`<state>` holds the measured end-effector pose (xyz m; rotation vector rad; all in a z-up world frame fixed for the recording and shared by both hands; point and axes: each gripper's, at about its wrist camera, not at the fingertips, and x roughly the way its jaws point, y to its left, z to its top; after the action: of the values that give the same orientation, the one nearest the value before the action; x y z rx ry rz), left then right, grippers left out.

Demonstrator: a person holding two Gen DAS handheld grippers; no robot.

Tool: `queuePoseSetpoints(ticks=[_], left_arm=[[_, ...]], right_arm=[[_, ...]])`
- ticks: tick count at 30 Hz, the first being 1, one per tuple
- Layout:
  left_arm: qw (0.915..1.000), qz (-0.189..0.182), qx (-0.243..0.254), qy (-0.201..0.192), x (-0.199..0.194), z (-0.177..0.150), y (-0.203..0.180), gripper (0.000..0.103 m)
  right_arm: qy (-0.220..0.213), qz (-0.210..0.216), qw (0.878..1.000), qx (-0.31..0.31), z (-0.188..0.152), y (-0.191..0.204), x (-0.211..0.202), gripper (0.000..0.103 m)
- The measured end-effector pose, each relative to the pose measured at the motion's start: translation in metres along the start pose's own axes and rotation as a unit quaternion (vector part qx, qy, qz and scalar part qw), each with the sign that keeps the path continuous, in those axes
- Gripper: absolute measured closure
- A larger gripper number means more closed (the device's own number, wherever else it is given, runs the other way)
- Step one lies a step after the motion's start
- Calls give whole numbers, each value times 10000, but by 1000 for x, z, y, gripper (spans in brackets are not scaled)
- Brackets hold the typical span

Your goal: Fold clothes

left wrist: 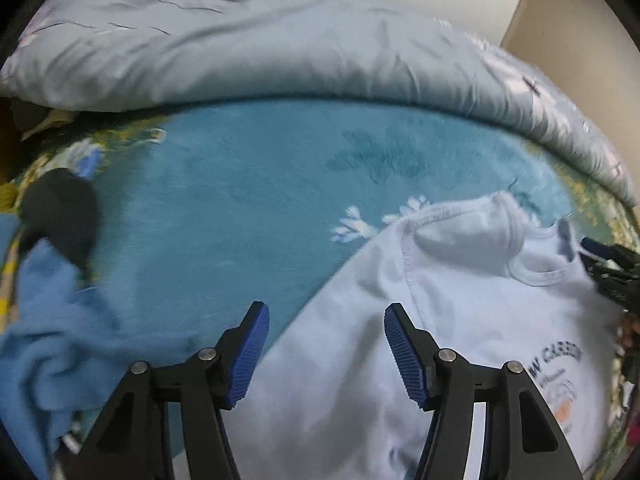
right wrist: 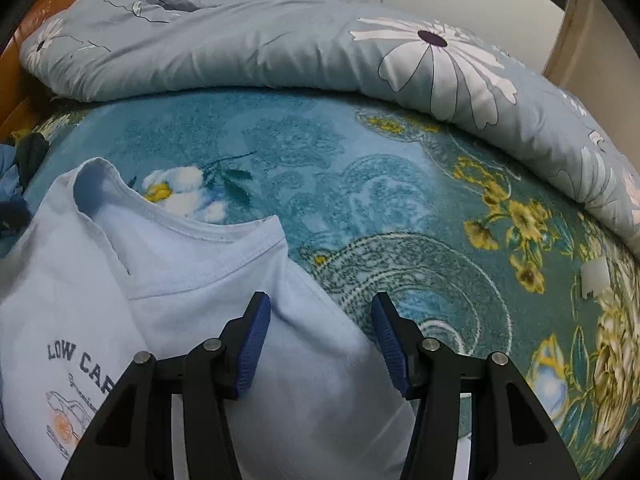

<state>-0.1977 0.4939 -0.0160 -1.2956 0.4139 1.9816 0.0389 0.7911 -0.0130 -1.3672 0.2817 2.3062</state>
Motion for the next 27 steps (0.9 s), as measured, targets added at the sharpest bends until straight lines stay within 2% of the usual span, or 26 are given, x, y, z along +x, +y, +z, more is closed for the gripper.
queuePoseSetpoints(ticks=[2,3,4,6,8,11,13,14,16,17,19,21,24,27], left_arm=[[9999,31,58,106,17,1,-9,39],[9999,42,80,132,20,0,-12,39],[9998,61,112,139,19,-2,-13,39],[9999,46,125,-2,6,-5,-12,39],[9997,-70,-2,-223,-16,-8,-5,39],[9984,-187,-239,-484,-52,-14,9,39],[9970,-219,-351,-650,-78,-21,17,39],[9965,-173,-357,-735,-89,-30,18,39],[9952,-80,-371,-903,-111,-50,22,39],[9944,-34,-377,-987,-122,-60,23,39],[9925,54,-395,-1156,-143,-80,27,39],[9895,15,-526,-1344,-162,-109,37,39],[9831,98,-930,-1572,-185,-149,58,37],[9733,315,-1366,-1819,-204,-186,80,37]], right_arm=[[19,97,10000,-1,0,3,-2,79],[20,83,9999,-69,0,5,-4,98],[2,-1,9998,-177,1,9,-6,99],[-165,-330,9990,-270,6,13,-12,100],[-346,-654,9973,-19,14,6,-17,100],[-335,-673,9971,112,18,8,-13,99],[-371,-918,9951,27,18,14,-14,98],[-408,-955,9946,44,18,16,-17,96],[-552,-1159,9916,126,18,15,-30,83],[-679,-1278,9893,205,16,16,-42,81],[-980,-1425,9848,190,9,24,-65,69],[-1283,-1536,9798,-49,-2,43,-90,66],[-1395,-763,9844,-758,-21,97,-113,63],[-1382,478,9787,-1438,-49,173,-126,61]])
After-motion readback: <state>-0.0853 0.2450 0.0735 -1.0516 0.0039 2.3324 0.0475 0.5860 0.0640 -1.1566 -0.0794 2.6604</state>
